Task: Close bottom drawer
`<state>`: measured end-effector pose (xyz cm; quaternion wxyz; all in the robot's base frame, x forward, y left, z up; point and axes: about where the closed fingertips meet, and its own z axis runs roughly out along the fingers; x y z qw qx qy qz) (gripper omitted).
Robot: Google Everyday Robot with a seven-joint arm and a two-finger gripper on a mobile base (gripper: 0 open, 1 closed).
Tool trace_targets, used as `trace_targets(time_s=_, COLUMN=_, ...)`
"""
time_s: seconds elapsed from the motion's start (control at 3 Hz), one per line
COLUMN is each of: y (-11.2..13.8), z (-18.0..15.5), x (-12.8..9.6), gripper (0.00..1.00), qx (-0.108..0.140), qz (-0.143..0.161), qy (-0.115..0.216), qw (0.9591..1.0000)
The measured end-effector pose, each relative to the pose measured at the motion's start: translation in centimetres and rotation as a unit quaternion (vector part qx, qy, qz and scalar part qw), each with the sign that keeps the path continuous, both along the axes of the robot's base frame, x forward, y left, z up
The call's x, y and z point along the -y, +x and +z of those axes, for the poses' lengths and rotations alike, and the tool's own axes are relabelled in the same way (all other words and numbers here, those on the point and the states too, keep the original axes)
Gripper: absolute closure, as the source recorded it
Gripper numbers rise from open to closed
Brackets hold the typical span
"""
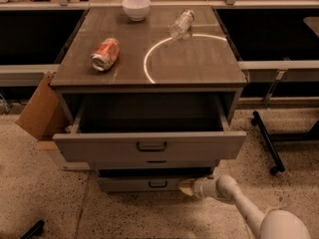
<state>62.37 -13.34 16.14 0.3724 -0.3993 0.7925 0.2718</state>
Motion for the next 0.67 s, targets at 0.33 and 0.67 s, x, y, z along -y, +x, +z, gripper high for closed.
trace_targets(time_s=0.33, y=0.8, z=0.3, x=0.7, gripper=1.00, qx=0.002, qz=-0.004, qy=0.001, qw=1.0000)
trace_targets(time_s=0.67, y=-1.1, z=1.0, x=1.6, gripper=1.00, qx=-0.003, qz=0.007, qy=-0.003, qw=1.0000)
